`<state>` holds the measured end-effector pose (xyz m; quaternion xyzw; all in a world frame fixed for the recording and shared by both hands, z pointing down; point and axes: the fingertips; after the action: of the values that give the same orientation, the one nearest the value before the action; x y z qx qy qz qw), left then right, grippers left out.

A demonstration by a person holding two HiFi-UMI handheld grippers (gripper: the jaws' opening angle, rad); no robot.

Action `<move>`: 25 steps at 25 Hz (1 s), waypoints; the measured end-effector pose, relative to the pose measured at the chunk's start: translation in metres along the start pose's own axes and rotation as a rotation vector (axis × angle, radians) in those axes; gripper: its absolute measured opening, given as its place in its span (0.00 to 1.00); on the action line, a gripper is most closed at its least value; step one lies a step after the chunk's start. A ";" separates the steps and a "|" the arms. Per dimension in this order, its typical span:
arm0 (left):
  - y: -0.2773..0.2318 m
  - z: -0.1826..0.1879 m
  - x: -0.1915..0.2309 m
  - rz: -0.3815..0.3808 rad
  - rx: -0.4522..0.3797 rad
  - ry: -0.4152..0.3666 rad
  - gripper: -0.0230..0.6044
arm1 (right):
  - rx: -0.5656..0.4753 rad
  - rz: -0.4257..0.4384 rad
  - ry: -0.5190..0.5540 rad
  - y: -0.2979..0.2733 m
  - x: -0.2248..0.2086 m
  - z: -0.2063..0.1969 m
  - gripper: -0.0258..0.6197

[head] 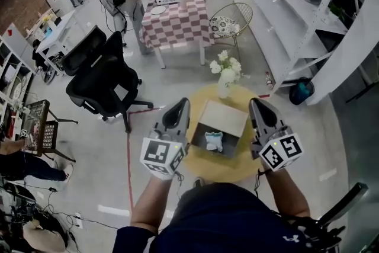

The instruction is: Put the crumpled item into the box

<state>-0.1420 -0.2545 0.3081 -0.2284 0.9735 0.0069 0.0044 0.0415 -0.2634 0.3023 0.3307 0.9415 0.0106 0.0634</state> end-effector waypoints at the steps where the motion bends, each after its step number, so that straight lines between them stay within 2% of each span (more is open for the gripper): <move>1: 0.000 0.000 0.000 0.000 0.001 0.002 0.07 | 0.003 0.001 0.002 0.000 0.000 -0.001 0.04; 25: -0.004 -0.013 -0.001 0.006 0.036 0.016 0.07 | 0.020 0.014 -0.023 0.000 -0.002 -0.010 0.04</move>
<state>-0.1391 -0.2575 0.3212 -0.2255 0.9742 -0.0124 0.0006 0.0416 -0.2639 0.3129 0.3383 0.9384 -0.0020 0.0708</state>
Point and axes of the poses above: the fingertips, and each gripper's own axes: y backward along the fingers, x to its left, z out of its top, and after that the axes turned 4 degrees about x, right-handed
